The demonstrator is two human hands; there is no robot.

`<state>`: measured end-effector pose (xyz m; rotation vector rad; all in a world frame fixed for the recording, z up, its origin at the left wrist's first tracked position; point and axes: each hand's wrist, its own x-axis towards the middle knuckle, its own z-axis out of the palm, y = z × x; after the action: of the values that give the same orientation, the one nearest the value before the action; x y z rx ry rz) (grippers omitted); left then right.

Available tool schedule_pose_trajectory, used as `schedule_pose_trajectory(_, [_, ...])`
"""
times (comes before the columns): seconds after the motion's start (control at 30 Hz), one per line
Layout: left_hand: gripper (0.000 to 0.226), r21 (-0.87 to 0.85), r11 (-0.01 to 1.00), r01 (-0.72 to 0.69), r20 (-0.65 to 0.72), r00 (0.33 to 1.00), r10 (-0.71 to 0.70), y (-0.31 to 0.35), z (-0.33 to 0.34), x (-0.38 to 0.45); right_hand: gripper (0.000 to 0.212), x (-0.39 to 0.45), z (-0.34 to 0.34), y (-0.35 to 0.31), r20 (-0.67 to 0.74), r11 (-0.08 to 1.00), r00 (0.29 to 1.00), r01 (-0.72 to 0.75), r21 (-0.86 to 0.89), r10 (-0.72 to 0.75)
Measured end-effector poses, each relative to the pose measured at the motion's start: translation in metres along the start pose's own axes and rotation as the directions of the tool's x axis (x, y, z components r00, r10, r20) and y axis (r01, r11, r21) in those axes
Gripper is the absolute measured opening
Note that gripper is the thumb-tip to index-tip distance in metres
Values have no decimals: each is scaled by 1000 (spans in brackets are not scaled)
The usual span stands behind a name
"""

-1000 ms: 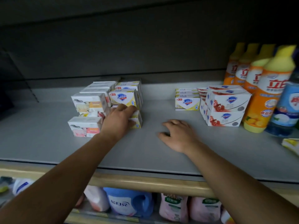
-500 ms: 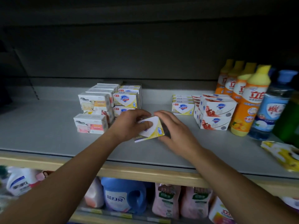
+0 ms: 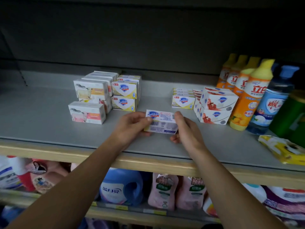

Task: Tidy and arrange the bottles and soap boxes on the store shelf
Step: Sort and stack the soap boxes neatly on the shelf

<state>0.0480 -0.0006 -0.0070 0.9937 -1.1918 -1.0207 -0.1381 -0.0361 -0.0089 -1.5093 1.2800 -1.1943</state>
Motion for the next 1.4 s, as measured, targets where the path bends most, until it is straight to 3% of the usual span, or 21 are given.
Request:
schedule_pose_trajectory(0.23, [21, 33, 999, -43, 6, 999, 42, -1, 0, -3, 49, -3, -2, 4, -10, 999, 999, 45, -19, -45])
schedule_pose_trajectory(0.33, [49, -20, 1000, 4, -86, 996, -6, -1, 1, -2, 48, -5, -3, 2, 1, 997, 997, 73, 10, -73])
schedule_pose_trajectory(0.4, [62, -6, 999, 46, -96, 994, -47, 1, 1, -2, 36, -5, -2, 1, -5, 992, 995, 103, 68, -103])
schedule_pose_trajectory(0.47, [47, 32, 998, 46, -52, 998, -44, 2, 0, -2, 15, -6, -2, 2, -8, 976, 988, 154, 156, -155])
schedule_pose_trajectory(0.6, [27, -50, 995, 80, -70, 994, -84, 1, -5, 1, 51, -9, -4, 6, 115, 950, 946, 292, 113, -304])
schedule_pose_trajectory(0.7, [10, -56, 995, 82, -28, 996, -84, -1, -8, 1, 52, -8, -3, 6, 136, 954, 945, 287, 91, -297])
schedule_pose_trajectory(0.8, [26, -17, 999, 37, 68, 997, -36, -2, -9, -2, 40, -3, -3, 10, 82, 966, 963, 256, 39, -258])
schedule_pose_trajectory(0.93, [46, -61, 996, -66, 59, 996, 70, 0, -8, -6, 33, -4, -2, 9, 96, 959, 956, 282, -30, -278])
schedule_pose_trajectory(1.0, [44, -109, 989, -95, 38, 994, 100, 1, -6, -9, 37, -7, -2, 6, 84, 933, 933, 355, -67, -349])
schedule_pose_trajectory(1.1, [37, -24, 989, -143, -19, 990, 143, 0, -5, -9, 42, -13, 0, 3, 87, 848, 874, 486, -210, -479])
schedule_pose_trajectory(1.2, [25, -11, 994, -108, -42, 993, 108, 0, -7, -8, 47, -17, 2, 0, 106, 744, 805, 583, -325, -584])
schedule_pose_trajectory(1.4, [18, -8, 995, -98, -30, 995, 97, 2, -9, -10, 47, -22, 2, 0, 103, 677, 767, 614, -407, -634])
